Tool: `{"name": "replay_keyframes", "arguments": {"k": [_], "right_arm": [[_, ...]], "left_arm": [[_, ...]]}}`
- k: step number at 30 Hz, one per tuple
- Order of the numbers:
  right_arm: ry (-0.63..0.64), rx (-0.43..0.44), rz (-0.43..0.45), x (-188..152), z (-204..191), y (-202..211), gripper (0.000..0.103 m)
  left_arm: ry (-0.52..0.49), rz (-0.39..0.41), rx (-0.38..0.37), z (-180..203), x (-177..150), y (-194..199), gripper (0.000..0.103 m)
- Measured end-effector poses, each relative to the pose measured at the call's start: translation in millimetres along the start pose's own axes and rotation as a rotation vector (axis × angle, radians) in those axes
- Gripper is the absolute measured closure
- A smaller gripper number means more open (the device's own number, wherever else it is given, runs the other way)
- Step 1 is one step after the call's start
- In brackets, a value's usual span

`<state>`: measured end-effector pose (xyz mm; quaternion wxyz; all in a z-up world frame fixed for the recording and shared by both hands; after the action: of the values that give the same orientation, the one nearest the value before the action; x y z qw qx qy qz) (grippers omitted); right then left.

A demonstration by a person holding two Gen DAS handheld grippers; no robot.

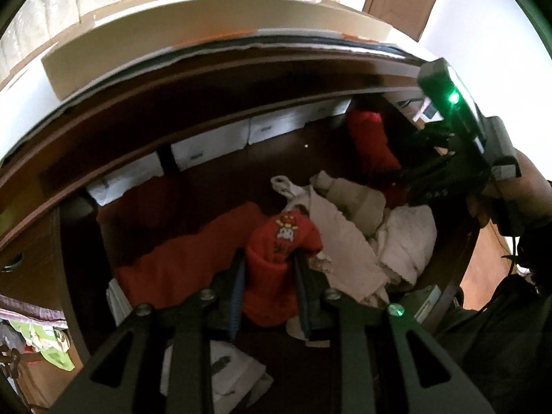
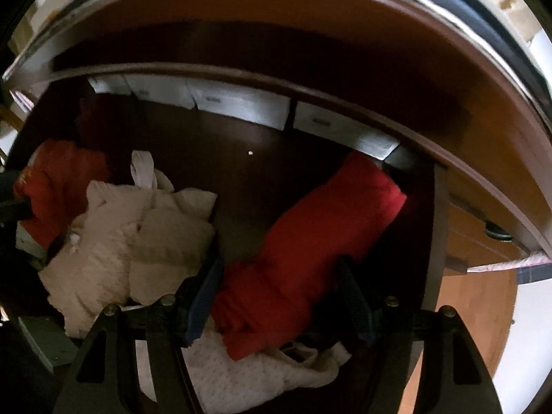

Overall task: Take underwear out of drawer
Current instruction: 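Grasp the red sock with the left tool while the right tool grasps another red sock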

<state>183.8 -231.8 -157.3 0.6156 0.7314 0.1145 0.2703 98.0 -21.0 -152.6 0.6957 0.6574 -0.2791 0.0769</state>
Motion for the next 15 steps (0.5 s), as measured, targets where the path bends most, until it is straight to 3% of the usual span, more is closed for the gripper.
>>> {"name": "replay_keyframes", "arguments": {"k": [7, 9, 10, 15], "right_arm": [[0.033, -0.011, -0.031, 0, -1, -6, 0.036], [0.037, -0.005, -0.012, 1, -2, -2, 0.045], [0.038, 0.010, 0.009, 0, -2, 1, 0.061], [0.013, 0.069, 0.073, -5, 3, 14, 0.078]], "left_arm": [[-0.008, 0.026, -0.007, 2, 6, 6, 0.079], [-0.003, 0.031, -0.007, 1, 5, 8, 0.079], [-0.001, 0.033, -0.006, 1, 5, 9, 0.079], [0.006, 0.046, -0.001, -2, 5, 13, 0.079]]}}
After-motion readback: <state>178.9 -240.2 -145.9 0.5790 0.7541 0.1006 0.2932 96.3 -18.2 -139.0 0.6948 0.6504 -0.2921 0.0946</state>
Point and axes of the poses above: each gripper's, at about its wrist camera, not at the fingertips, and y roughly against the way its jaws point, z to its right, x to its top, the point moved 5 cm from there along -y, roughly the way its jaws point, and after that the axes turned 11 degrees about x, right-handed, at the moved point
